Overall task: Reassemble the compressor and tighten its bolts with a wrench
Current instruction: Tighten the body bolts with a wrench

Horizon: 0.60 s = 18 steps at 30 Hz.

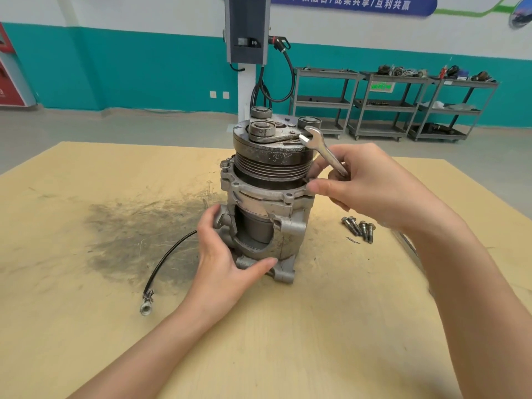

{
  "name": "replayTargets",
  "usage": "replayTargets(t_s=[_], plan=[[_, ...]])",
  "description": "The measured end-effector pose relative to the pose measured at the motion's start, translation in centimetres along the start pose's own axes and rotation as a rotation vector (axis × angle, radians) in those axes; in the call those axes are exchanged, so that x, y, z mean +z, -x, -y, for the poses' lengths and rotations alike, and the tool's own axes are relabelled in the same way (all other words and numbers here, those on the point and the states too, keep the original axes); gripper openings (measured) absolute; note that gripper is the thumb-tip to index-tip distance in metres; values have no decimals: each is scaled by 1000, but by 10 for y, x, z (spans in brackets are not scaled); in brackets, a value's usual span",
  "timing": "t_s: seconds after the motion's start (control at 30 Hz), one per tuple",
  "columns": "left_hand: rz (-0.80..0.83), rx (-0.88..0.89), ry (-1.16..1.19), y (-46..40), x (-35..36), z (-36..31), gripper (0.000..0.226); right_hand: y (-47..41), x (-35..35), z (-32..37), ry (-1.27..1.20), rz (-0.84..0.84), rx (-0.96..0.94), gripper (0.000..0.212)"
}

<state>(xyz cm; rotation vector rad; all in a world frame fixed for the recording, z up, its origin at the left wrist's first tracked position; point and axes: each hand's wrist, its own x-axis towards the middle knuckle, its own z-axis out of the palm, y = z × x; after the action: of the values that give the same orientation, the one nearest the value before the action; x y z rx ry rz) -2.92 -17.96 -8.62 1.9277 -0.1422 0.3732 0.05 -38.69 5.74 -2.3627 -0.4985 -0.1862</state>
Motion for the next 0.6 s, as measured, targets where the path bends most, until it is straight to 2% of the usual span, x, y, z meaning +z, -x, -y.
replayTargets(t_s=[0.2, 0.43, 0.6], plan=[[1, 4, -5, 0, 0, 1, 120, 0, 10, 1, 102, -98, 22, 21], [16, 4, 3, -3, 0, 5, 115, -2, 0, -5, -61, 17, 0, 11], [7, 32, 15, -3, 0, 10, 107, -4, 10, -3, 8, -64, -2, 26]])
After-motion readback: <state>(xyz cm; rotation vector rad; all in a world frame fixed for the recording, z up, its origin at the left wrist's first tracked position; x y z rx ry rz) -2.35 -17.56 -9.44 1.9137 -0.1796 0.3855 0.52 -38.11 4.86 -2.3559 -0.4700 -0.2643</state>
